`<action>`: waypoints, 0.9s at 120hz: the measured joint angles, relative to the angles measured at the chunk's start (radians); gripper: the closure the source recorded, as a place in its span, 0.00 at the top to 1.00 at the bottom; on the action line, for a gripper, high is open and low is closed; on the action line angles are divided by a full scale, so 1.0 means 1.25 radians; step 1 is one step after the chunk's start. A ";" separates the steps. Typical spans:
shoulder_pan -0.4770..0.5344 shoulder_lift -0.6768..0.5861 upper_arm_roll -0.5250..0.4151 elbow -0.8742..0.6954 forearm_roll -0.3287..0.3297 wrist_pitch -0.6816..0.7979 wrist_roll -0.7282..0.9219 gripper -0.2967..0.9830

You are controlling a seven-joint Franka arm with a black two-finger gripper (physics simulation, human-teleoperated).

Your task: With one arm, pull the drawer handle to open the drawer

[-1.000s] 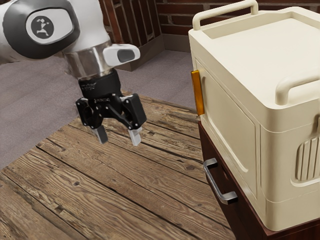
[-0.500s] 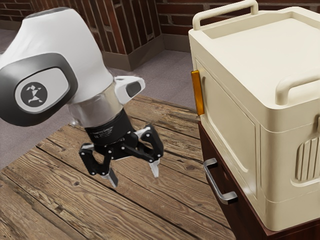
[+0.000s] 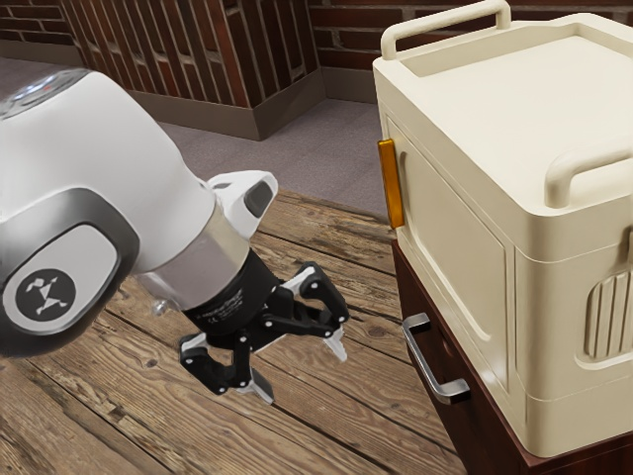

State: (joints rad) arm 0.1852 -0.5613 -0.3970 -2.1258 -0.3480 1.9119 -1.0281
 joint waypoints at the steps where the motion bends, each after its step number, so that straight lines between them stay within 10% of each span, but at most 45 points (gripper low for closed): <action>1: 0.000 0.002 0.000 0.000 0.000 0.003 -0.001 0.67; 108: -0.054 0.034 -0.006 -0.056 -0.038 0.179 0.051 0.64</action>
State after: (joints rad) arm 0.1179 -0.5186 -0.4048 -2.1952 -0.3958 2.1354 -0.9644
